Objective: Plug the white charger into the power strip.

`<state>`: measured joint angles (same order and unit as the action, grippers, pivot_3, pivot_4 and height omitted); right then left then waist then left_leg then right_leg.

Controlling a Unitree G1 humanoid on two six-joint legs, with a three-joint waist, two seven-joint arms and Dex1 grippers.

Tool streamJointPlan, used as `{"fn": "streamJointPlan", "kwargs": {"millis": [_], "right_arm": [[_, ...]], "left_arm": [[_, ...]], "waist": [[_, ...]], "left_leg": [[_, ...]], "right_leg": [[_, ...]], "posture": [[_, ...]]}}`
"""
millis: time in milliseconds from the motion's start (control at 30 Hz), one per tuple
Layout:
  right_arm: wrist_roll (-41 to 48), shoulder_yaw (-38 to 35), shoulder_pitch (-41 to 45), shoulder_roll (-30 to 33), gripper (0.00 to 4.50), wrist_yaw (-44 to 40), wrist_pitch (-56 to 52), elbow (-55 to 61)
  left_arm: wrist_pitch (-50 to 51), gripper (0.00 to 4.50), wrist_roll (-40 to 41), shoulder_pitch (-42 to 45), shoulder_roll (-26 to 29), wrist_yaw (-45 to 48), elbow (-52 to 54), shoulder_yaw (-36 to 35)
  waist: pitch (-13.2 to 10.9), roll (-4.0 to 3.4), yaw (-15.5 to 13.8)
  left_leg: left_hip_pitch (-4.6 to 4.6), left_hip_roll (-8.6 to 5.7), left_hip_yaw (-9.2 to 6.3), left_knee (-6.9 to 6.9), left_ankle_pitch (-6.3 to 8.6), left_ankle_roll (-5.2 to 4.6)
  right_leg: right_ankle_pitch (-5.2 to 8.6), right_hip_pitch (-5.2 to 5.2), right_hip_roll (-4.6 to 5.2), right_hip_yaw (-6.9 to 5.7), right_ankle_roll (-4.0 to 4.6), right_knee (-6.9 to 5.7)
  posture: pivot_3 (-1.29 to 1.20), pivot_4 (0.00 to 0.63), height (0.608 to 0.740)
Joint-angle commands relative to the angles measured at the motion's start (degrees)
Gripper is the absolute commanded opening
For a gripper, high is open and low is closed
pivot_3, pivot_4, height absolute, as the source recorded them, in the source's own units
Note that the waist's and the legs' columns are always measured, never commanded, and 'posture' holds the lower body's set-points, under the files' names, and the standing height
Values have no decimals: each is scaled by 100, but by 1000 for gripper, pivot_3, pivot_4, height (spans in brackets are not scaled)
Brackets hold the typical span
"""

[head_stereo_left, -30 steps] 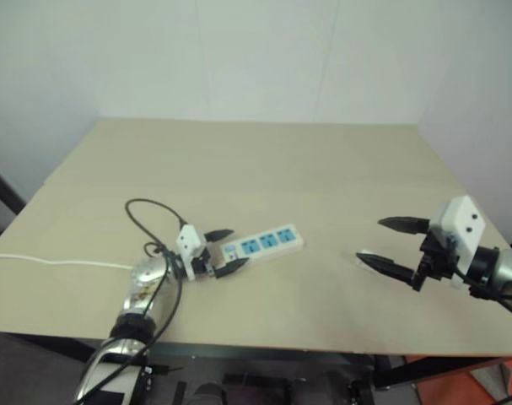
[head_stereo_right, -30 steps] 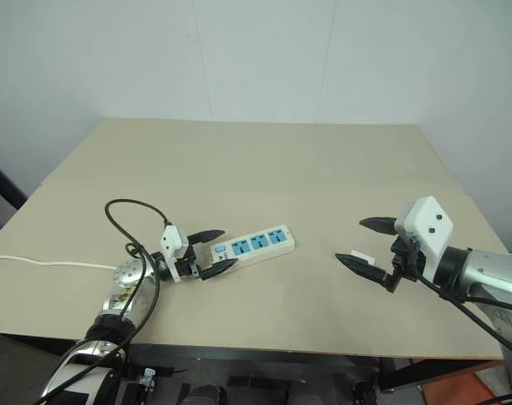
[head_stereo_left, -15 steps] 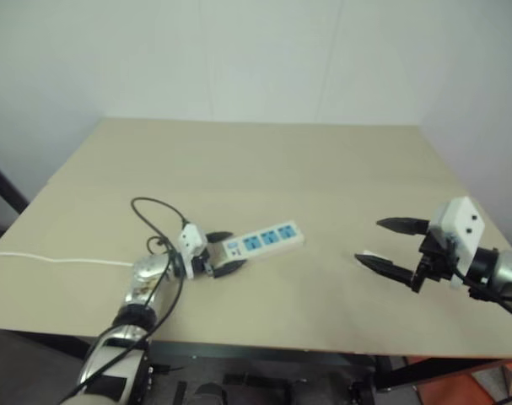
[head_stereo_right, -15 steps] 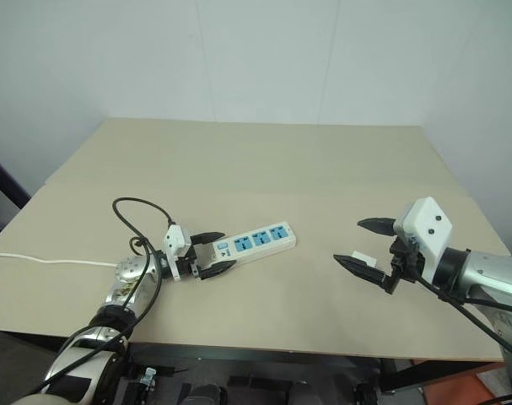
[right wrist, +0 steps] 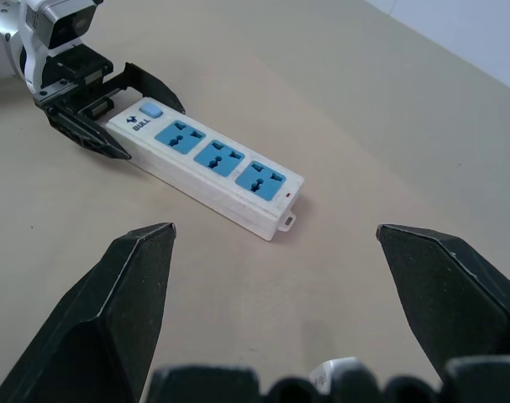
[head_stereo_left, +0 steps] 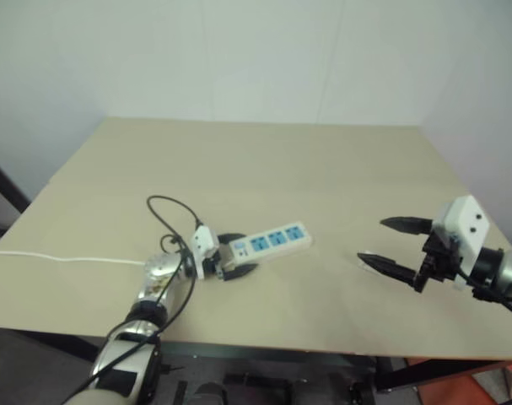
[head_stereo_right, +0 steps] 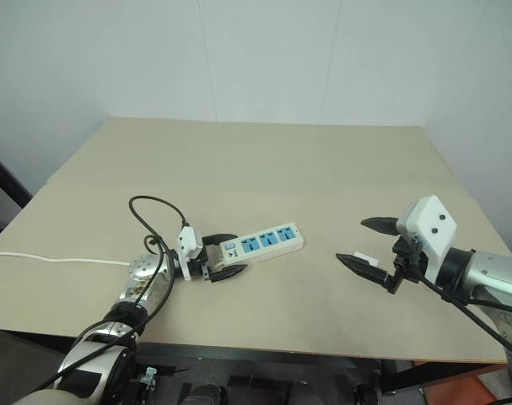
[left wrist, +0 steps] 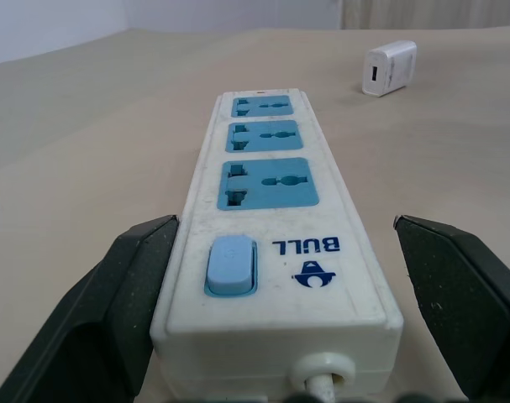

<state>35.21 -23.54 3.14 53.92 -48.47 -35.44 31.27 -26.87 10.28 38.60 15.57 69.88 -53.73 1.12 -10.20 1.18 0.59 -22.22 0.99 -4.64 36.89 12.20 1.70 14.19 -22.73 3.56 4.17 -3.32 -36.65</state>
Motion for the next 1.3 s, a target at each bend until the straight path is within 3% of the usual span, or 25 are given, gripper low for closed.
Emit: {"fn": "streamJointPlan", "kwargs": {"millis": [33, 100, 133, 400, 600, 800, 967, 1100, 1300], "right_arm": [[124, -133, 118, 36, 4500, 38, -6, 154], [129, -113, 170, 44, 4500, 43, -19, 140], [131, -106, 192, 51, 4500, 40, -25, 132], [48, 6, 341, 160, 4500, -110, -1, -74], [-252, 759, 936, 774, 4500, -509, -168, -693], [-759, 2453, 2988, 1043, 4500, -341, -1734, -1678], [-1689, 4403, 5008, 861, 4500, -762, -2984, -2756], [-2383, 5841, 6138, 662, 4500, -1745, -3016, -3785], [-3173, 6884, 6820, 240, 4500, -2710, -2560, -4930]], "left_arm": [[24, 3864, -241, -13, -56, -52, -336, 152], [65, 3303, -245, -4, -56, -16, -413, 145], [80, 3267, -233, 3, -64, 8, -438, 132], [488, 3270, -38, -82, -39, 611, 40, 178], [716, 3270, 173, -320, 28, 1213, 1016, 339], [539, 3270, 81, -520, 0, 1528, 1293, 630], [521, 3270, 42, -537, -79, 1496, 1190, 721], [550, 3270, 43, -530, -144, 1444, 1202, 739], [564, 3270, 48, -569, -133, 1433, 1234, 741]], "waist": [[0, 1, -2], [1, 0, 1], [3, 1, 2], [6, 0, 7], [5, -1, 27], [4, -2, 42], [3, -9, 19], [4, -12, 5], [5, -14, 5]], "left_leg": [[3, 0, 0, 0, 0, 0], [14, 0, 0, 0, 0, 0], [19, 0, -1, 0, 0, 0], [19, 1, -1, -2, 1, 0], [12, 2, -2, -3, 1, 0], [-7, 3, 1, -1, 0, 0], [-37, 1, 0, -2, 0, 0], [-48, 0, -2, 3, 0, 0], [-57, -2, -4, 10, 0, 0]], "right_leg": [[0, 2, 0, 0, 0, 0], [0, 13, 0, -1, 0, 0], [1, 20, 0, -1, -1, 0], [2, 25, 0, -3, -3, 11], [1, 17, 1, -4, -2, 13], [-2, -17, 1, 0, 4, 7], [-5, -51, 2, -1, 16, -2], [-9, -60, 4, -5, 22, -3], [-11, -68, 5, -8, 22, -10]], "posture": [[0, 150, 740], [0, 150, 740], [0, 150, 740], [0, 150, 740], [0, 150, 740], [0, 150, 740], [0, 150, 740], [0, 150, 740], [0, 150, 740]]}}
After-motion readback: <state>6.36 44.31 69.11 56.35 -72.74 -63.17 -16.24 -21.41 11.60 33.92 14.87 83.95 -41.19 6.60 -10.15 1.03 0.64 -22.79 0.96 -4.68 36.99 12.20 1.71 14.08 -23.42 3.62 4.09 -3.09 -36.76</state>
